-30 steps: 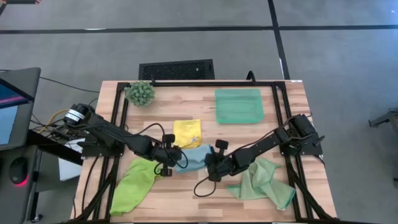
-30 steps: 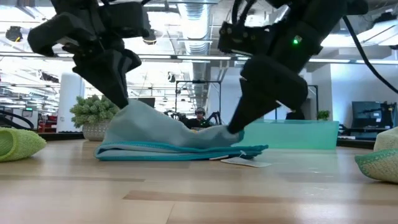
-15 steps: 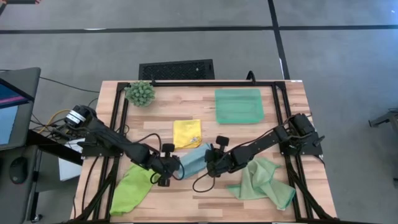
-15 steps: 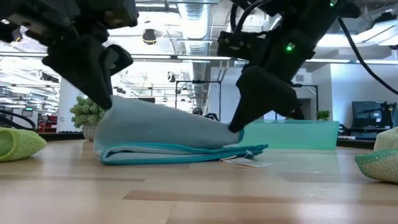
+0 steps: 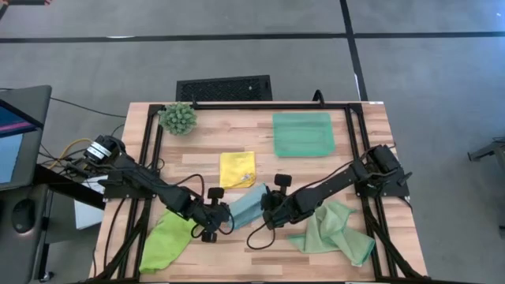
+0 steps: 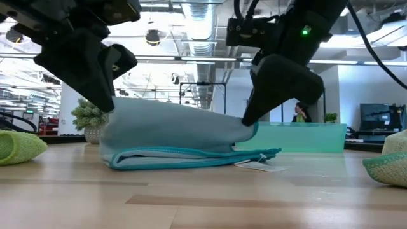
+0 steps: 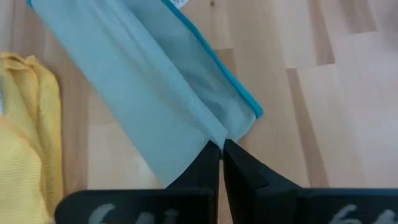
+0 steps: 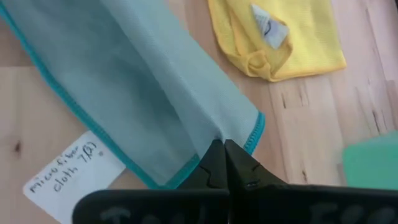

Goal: Fold microfiber towels
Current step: Fold the blue microfiber cloth

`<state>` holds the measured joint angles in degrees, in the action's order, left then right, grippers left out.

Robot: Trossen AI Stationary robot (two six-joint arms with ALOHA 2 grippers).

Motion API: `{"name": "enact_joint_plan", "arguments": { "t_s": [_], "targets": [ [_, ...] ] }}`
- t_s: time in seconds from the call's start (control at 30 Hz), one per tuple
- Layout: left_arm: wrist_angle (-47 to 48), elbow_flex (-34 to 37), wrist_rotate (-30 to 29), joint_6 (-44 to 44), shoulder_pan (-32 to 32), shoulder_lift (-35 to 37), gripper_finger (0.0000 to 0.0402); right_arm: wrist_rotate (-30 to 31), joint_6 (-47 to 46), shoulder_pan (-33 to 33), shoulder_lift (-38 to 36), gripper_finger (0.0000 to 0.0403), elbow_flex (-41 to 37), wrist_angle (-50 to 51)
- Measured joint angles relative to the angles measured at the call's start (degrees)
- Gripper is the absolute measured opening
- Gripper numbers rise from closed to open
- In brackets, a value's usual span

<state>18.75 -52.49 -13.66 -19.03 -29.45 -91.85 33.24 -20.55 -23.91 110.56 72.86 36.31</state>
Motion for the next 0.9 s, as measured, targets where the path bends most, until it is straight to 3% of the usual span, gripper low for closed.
{"name": "enact_joint_plan", "arguments": {
  "t_s": [0.9],
  "targets": [
    [-14.58, -0.02, 1.58, -4.22, -1.61, -11.02, 0.0000, -0.14, -11.09, -6.10, 0.13, 0.0000, -0.04, 5.66]
  ]
}}
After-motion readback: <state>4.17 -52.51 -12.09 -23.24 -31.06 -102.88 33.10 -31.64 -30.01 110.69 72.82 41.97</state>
